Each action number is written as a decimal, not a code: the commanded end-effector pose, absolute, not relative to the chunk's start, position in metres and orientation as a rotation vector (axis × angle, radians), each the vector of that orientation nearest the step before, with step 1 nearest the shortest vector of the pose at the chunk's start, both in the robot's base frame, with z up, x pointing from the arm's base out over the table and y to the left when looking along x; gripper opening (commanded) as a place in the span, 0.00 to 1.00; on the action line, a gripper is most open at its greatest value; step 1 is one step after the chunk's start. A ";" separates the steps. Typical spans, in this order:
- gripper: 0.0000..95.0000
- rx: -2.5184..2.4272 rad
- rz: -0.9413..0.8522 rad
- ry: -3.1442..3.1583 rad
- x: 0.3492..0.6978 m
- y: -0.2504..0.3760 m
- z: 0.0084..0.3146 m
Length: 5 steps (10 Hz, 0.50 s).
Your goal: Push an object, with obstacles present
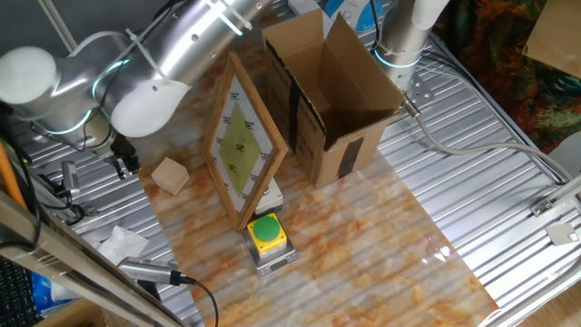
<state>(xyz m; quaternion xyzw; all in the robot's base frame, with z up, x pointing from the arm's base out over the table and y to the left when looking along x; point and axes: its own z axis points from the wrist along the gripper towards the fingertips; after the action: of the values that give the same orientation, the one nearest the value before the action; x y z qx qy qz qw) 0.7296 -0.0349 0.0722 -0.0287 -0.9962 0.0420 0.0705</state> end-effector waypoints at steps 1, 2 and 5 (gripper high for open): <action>0.00 -0.069 0.120 -3.006 0.729 -0.042 0.067; 0.00 -0.062 0.110 -3.011 0.728 -0.047 0.063; 0.00 -0.059 0.101 -3.011 0.726 -0.053 0.060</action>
<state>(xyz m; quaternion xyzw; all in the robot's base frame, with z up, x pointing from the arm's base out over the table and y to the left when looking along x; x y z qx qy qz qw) 0.7220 -0.0557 0.0598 -0.0177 -0.9973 0.0345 0.0622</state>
